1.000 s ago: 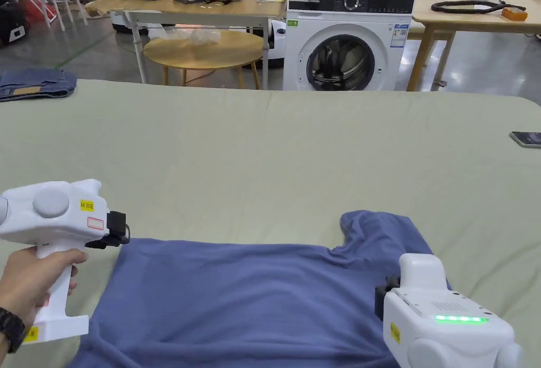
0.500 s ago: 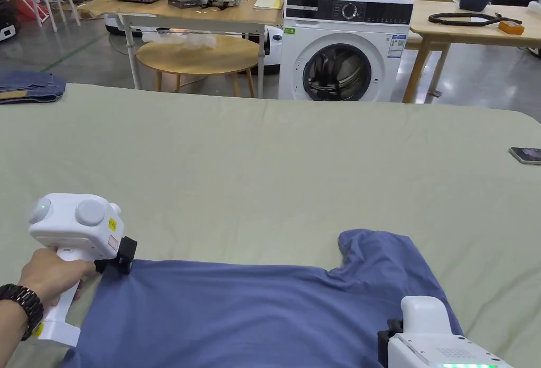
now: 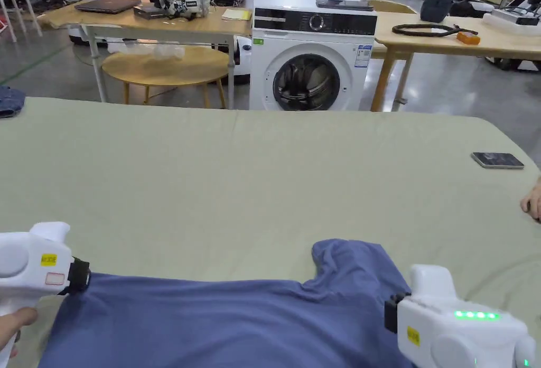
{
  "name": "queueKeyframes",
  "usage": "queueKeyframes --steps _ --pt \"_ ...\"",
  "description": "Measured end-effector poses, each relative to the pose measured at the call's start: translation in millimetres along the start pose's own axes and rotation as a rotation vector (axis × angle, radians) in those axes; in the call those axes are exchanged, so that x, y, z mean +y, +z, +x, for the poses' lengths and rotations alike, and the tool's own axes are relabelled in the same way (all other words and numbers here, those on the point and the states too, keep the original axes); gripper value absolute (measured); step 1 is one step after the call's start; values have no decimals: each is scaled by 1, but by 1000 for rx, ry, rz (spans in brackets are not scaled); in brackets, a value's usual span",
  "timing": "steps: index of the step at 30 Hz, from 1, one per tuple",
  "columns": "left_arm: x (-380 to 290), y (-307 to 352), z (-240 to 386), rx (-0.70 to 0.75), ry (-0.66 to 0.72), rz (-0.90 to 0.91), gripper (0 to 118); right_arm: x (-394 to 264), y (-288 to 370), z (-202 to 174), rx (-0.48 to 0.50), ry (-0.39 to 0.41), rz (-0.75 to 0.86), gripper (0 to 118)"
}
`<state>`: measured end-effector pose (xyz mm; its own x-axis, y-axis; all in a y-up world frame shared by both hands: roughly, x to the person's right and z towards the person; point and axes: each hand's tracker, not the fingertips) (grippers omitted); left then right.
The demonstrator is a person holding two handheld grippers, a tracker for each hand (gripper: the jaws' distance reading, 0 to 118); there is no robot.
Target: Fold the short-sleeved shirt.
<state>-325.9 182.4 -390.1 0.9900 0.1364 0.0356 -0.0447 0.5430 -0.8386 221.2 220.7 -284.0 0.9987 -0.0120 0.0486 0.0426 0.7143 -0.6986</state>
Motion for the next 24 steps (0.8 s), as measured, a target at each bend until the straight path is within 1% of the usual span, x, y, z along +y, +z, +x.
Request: queueKeyframes --steps 1,2,3,4,5,6,7,8,9,12,13,15,16,17,18,19,20,21,22,23,24 --pt "-3 4 0 1 2 8 0 12 -9 6 -6 8 -25 4" --pt "-4 15 3 2 9 17 0 23 -19 13 1 12 -46 14" --pt "-6 19 3 -4 17 27 0 35 -33 19 14 31 -96 40" --pt "-9 21 2 -9 22 35 0 44 -45 23 28 34 -142 62" --pt "-11 22 2 -8 30 35 0 52 -58 27 17 31 -154 73" --pt "-16 17 2 -6 30 36 0 59 -71 30 8 49 -162 77" --pt "-18 17 3 -3 28 38 0 64 -84 32 12 67 -194 77" --pt "-19 18 3 0 29 40 0 71 -102 36 -8 79 -222 77" --pt "-21 18 3 -1 30 39 0 75 -116 38 -22 73 -250 77" --pt "-21 19 8 -4 46 41 0 80 -148 45 -4 41 -337 77" --pt "-21 19 8 -7 54 42 0 79 -158 47 -12 28 -358 77" --pt "-23 22 7 -12 60 41 0 76 -166 46 -13 39 -401 75" --pt "-22 23 8 -12 60 40 0 73 -161 43 -5 41 -410 67" --pt "-22 24 9 -10 58 38 0 72 -159 43 -5 36 -400 63" --pt "-21 24 8 -9 57 38 0 71 -155 43 -7 28 -386 53" --pt "-21 25 8 -9 57 40 0 72 -152 43 -5 24 -379 38" --pt "-20 25 8 -9 59 41 0 72 -148 43 -3 30 -369 17" --pt "-20 25 8 -10 61 42 0 71 -145 43 3 33 -362 0" --pt "-20 26 8 -13 62 45 0 71 -142 44 37 17 -358 0" --pt "-20 27 8 -13 63 47 0 70 -135 45 22 6 -344 0" --pt "-21 27 9 -12 63 47 0 75 -142 54 26 8 -329 0"
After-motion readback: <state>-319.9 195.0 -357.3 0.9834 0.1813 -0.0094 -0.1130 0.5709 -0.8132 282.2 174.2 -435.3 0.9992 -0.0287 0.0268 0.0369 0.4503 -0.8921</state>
